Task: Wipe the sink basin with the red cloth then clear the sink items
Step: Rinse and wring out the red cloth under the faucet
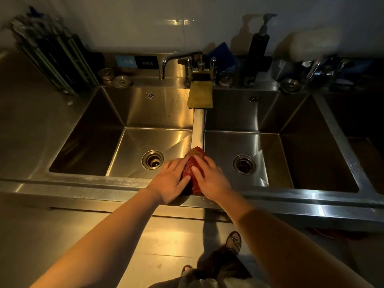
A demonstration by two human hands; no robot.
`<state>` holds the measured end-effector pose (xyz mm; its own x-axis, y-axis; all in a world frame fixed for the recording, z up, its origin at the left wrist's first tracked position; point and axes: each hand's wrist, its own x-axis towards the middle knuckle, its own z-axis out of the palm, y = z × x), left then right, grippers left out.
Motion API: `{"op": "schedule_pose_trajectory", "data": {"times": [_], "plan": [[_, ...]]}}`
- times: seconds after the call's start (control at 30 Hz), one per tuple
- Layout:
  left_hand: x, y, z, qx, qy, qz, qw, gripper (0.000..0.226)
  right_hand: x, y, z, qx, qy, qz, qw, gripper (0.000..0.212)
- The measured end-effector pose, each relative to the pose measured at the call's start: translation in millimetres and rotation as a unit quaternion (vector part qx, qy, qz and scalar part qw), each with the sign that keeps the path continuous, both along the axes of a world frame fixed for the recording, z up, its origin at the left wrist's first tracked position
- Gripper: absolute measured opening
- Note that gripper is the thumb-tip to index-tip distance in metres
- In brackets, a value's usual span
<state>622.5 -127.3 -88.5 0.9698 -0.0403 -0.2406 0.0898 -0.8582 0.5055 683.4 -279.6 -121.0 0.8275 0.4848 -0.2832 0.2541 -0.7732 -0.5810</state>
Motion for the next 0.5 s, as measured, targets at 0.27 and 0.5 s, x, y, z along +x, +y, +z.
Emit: {"op": "schedule_pose_trajectory", "data": {"times": [0.27, 0.5], "plan": [[5, -13, -5, 0.079, 0.028, -0.03, 0.996, 0.068, -9, -10, -2, -0.007, -0.071, -0.026, 0.997, 0.044], [3, -39, 2, 0.101, 0.007, -0.048, 0.994, 0.068, -14, -37, 1, -0.022, -0.082, -0.018, 0.996, 0.041]]}}
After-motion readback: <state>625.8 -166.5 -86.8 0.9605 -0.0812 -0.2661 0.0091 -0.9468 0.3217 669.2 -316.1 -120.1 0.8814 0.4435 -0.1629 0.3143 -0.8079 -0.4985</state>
